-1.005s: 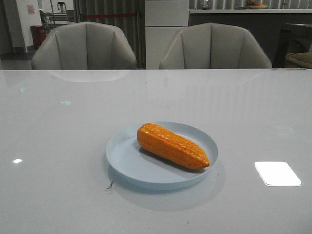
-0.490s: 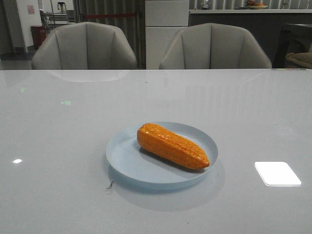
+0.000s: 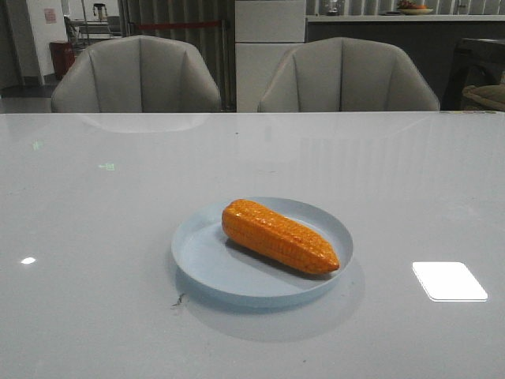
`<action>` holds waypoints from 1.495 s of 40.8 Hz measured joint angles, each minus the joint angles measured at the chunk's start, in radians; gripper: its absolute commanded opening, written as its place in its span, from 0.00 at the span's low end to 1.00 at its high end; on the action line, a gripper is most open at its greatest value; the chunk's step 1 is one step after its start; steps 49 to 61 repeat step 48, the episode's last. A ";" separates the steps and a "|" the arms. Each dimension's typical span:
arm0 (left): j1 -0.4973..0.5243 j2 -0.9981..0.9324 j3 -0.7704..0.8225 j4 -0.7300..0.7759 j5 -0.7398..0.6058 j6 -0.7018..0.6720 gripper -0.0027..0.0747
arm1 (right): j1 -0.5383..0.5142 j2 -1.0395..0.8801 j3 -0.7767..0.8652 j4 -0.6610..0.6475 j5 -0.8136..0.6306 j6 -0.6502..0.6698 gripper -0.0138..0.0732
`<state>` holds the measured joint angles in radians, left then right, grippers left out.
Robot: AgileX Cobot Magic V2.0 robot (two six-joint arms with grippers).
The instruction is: Place corn on plate with both arms
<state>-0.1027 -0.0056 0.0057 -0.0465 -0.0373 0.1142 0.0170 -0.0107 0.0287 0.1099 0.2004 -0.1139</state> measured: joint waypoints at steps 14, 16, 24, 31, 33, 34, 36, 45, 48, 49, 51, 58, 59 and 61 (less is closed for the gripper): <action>0.000 0.000 0.000 0.000 0.000 0.000 0.16 | 0.000 0.000 0.000 0.000 0.000 0.000 0.19; 0.000 0.000 0.000 0.000 0.000 0.000 0.16 | 0.000 0.000 0.000 0.000 0.000 0.000 0.19; 0.004 0.000 0.000 0.000 0.000 0.000 0.16 | 0.000 0.000 0.000 0.000 0.000 0.000 0.19; 0.045 0.000 0.000 0.000 0.000 0.000 0.16 | 0.000 0.000 0.000 0.000 0.000 0.000 0.19; 0.057 0.000 0.000 0.000 0.000 0.000 0.16 | 0.000 0.000 0.000 0.000 0.000 0.000 0.19; 0.062 0.000 0.000 0.000 0.000 0.000 0.16 | 0.000 0.000 0.000 0.000 0.000 0.000 0.19; 0.066 0.000 0.000 0.000 0.000 0.000 0.16 | 0.000 0.000 0.000 0.000 0.000 0.000 0.19; 0.071 0.000 0.000 0.000 0.000 0.000 0.16 | 0.000 0.000 0.000 0.000 0.000 0.000 0.19; 0.070 0.000 0.000 0.000 0.000 0.000 0.16 | 0.000 0.000 0.000 0.000 0.000 0.000 0.19; 0.070 0.000 0.000 0.000 0.000 0.000 0.16 | 0.000 0.000 0.000 0.000 0.000 0.000 0.19; 0.070 0.000 0.000 0.000 0.000 0.000 0.16 | 0.000 0.000 0.000 0.000 0.000 0.000 0.19; 0.070 0.000 0.000 0.000 0.000 0.000 0.16 | 0.000 0.000 0.000 0.000 0.000 0.000 0.19; 0.070 0.000 0.000 0.000 0.000 0.000 0.16 | 0.000 0.000 0.000 0.000 0.000 0.000 0.19; 0.070 0.000 0.000 0.000 0.000 0.000 0.16 | 0.000 0.000 0.000 0.000 0.000 0.000 0.19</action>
